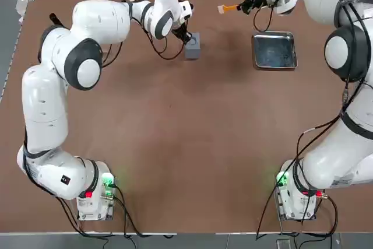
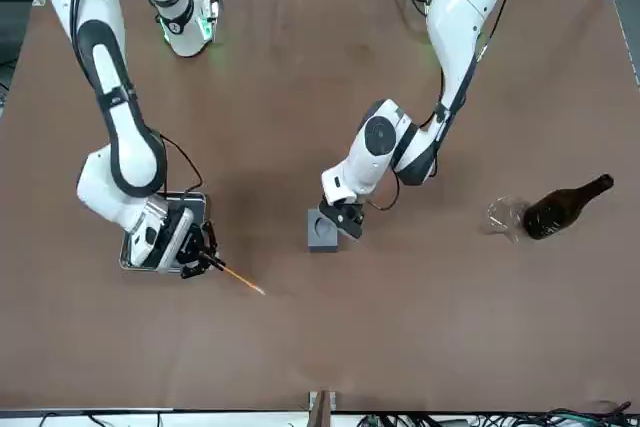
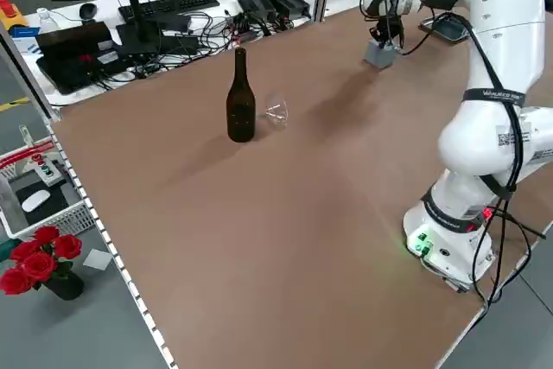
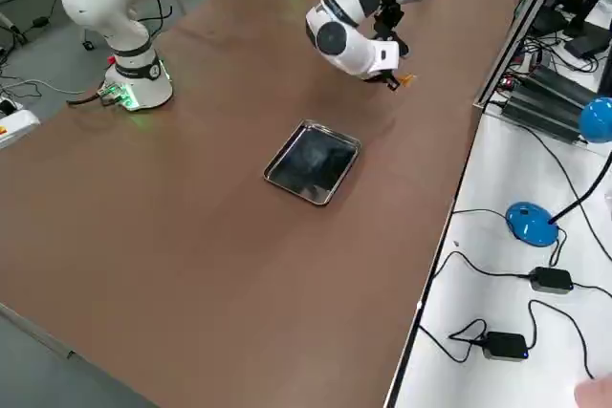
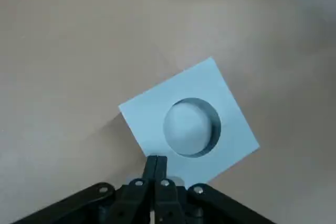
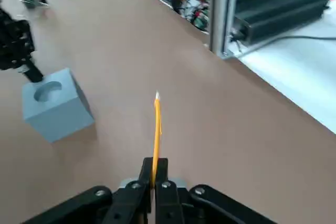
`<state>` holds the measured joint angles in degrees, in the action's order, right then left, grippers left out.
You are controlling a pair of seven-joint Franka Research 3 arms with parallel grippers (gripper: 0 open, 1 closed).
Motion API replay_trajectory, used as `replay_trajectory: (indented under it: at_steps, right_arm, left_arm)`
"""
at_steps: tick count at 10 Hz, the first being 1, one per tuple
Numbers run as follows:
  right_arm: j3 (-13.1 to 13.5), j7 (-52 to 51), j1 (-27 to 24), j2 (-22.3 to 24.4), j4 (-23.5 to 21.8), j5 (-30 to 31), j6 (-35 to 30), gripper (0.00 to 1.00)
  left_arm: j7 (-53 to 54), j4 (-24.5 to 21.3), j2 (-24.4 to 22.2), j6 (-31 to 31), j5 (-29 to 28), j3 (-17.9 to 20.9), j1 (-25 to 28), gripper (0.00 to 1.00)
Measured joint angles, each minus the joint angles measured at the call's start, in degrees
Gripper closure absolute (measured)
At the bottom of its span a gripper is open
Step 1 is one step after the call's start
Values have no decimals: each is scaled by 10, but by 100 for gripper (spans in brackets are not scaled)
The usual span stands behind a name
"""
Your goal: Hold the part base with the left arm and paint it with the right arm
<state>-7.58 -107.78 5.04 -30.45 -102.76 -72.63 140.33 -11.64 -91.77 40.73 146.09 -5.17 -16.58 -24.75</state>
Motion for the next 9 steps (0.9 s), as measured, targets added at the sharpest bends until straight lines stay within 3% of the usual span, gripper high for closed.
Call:
replay_trajectory:
  at_steps: [4, 9]
  right_arm:
    - [27, -234, -10, -61, 1, -139, -139, 96]
    - [30, -349, -4, -99, 4, -198, -183, 96]
  left_arm:
    - [0, 0, 0, 0, 0, 0, 0, 99]
    - [0, 0, 0, 0, 0, 0, 0, 99]
